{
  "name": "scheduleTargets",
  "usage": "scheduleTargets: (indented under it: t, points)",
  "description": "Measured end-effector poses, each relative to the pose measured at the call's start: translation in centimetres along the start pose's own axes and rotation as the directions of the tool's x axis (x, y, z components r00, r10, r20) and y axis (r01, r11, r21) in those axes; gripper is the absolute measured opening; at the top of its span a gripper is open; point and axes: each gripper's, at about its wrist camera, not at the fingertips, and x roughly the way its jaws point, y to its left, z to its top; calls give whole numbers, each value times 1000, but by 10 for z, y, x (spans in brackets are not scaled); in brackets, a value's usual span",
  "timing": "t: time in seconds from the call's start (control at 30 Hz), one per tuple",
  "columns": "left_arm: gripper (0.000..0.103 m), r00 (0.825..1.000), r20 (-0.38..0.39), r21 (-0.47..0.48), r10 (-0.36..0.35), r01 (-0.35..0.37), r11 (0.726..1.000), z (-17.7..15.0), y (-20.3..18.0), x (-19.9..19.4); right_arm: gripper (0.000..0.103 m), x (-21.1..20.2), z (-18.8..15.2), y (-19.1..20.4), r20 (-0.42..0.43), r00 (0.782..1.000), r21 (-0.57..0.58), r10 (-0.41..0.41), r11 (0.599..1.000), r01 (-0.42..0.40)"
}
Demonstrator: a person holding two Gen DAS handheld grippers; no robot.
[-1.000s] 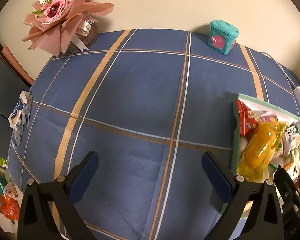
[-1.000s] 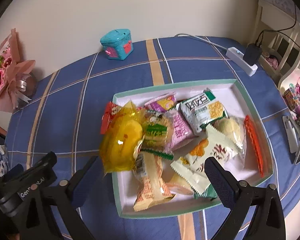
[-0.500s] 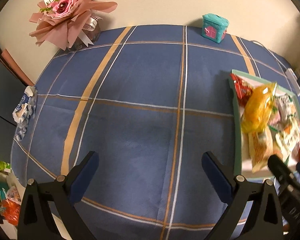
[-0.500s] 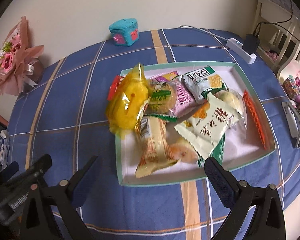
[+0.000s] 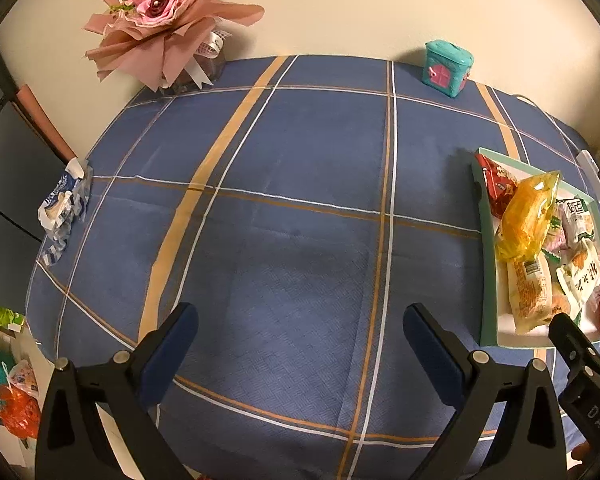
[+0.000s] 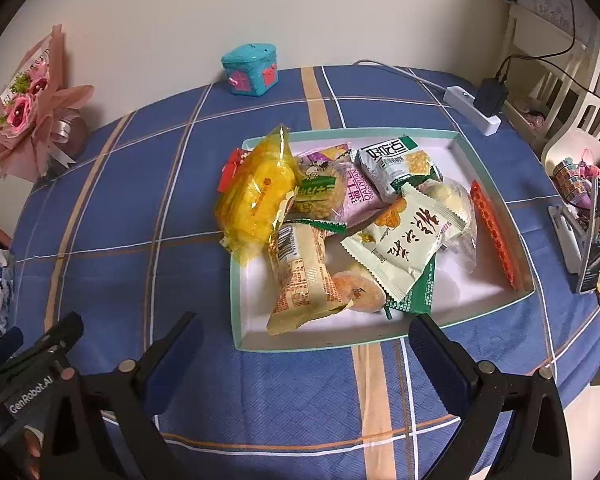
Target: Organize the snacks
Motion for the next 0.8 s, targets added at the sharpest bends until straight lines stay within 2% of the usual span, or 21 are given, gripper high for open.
scheduleTargets:
  t: [0.4,0.8]
  points:
    - [102,1000,1,-7,-24,24,1000,3,0,-4,103,7,4,-3,-13,1000,16,9,1000,-9]
    - [102,1000,-5,10,-9,9,1000,2,-5,-3,103,9,7,-7,-16,1000,27,22,999,-21]
